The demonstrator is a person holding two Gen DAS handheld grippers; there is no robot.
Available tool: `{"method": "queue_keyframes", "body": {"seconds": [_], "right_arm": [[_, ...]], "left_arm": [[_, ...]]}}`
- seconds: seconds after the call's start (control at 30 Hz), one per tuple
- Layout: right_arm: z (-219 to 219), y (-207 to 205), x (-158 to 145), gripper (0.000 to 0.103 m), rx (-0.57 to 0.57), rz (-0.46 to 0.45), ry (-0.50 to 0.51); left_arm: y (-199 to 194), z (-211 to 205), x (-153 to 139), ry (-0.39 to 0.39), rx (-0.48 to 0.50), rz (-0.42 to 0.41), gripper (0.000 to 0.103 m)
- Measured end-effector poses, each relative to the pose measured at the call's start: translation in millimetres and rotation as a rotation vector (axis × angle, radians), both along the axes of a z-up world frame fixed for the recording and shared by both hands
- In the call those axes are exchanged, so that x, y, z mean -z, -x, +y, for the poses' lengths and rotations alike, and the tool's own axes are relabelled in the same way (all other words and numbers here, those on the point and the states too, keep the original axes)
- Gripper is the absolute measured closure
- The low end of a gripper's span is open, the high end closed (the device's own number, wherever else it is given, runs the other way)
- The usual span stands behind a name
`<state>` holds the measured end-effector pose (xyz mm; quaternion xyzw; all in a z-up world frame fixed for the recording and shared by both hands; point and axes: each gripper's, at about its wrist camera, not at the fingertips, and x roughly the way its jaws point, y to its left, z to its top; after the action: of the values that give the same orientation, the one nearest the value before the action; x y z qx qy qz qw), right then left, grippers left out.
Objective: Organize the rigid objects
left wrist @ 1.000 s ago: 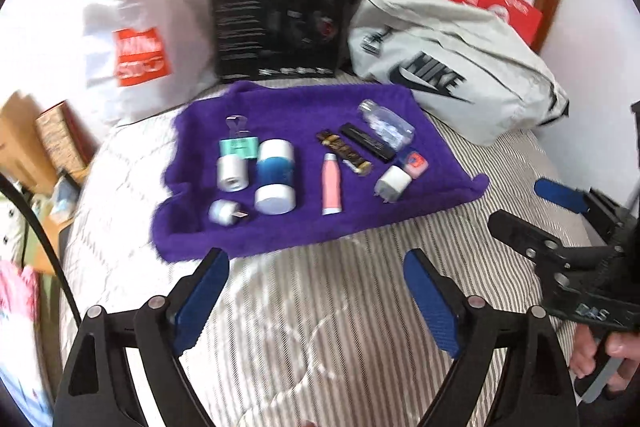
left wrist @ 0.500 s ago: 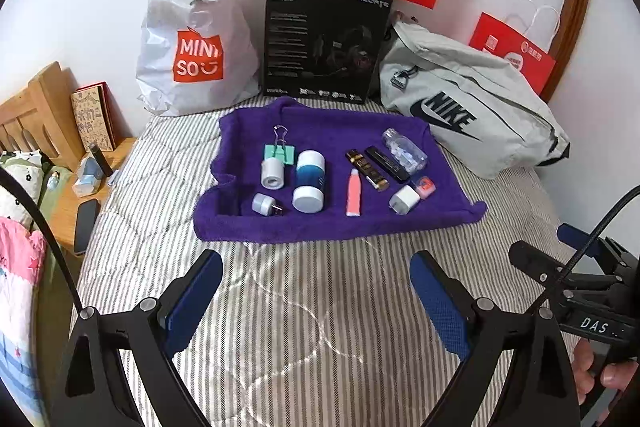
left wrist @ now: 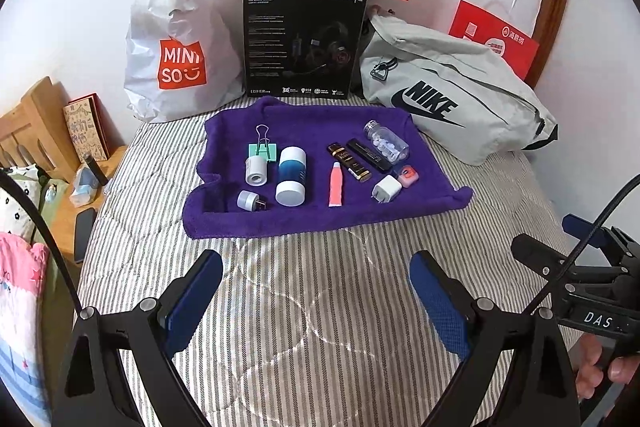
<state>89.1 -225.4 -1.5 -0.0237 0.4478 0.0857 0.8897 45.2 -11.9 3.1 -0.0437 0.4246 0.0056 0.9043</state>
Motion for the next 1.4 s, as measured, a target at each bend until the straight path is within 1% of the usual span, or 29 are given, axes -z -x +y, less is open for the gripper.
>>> {"method": "queue_keyframes", "body": {"seconds": [0.27,0.53,1.4], "right_arm": [[-2.3,4.0,-4.0,0.0,0.0,-0.007,-0.014],[-2.0,5.8,-4.2,0.0,0.002,-0.007,-0.006],[-1.4,7.5,-4.9,0.0,-0.003,-0.003,-0.005]], "left_arm": [[1.9,0.4,-1.5,-0.002,-0.015,0.006,0.008],[2.3,3.3,-4.4,-0.005,-0.027,0.004,0.008],[3.4,6.1,-7.2,-0.011,-0.032,0.003,0.008]]}}
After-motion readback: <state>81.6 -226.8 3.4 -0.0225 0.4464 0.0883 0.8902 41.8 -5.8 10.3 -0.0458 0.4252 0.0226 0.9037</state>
